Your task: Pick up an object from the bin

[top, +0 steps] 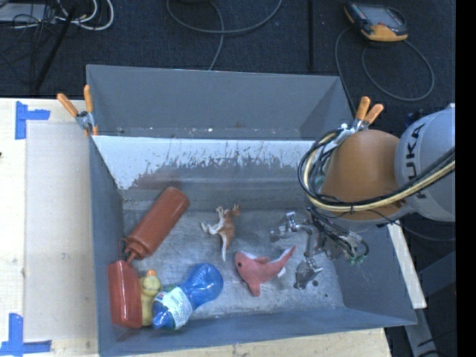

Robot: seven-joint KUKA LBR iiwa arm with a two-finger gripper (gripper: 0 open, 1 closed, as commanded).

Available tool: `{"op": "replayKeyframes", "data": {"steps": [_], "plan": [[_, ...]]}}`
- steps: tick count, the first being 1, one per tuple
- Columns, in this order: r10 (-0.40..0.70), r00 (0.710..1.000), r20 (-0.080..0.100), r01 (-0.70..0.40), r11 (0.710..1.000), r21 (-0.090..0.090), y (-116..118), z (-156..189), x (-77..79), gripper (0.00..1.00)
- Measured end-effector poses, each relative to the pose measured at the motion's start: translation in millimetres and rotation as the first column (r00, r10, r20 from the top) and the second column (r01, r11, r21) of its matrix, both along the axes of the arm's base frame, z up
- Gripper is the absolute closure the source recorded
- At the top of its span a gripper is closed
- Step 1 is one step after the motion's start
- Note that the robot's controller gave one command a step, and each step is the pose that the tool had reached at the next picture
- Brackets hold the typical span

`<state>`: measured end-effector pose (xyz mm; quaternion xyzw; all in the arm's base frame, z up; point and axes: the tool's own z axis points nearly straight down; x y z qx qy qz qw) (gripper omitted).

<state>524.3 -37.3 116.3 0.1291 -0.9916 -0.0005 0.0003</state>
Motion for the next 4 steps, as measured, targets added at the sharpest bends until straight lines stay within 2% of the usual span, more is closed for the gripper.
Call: {"op": "replayKeyframes", "data": {"steps": [1,2,3,4], "plan": [[-0.153,0.988,0.001,0.153,0.988,0.0,-12,7,0.7,0.0],[0.031,1.0,0.001,-0.031,1.0,-0.001,33,-42,1.5,0.0],[-0.03,0.999,0.038,0.03,1.0,0.002,54,-52,9.0,1.0],[-0.037,0.999,0.036,0.037,0.999,0.004,53,-51,7.7,1.0]]}}
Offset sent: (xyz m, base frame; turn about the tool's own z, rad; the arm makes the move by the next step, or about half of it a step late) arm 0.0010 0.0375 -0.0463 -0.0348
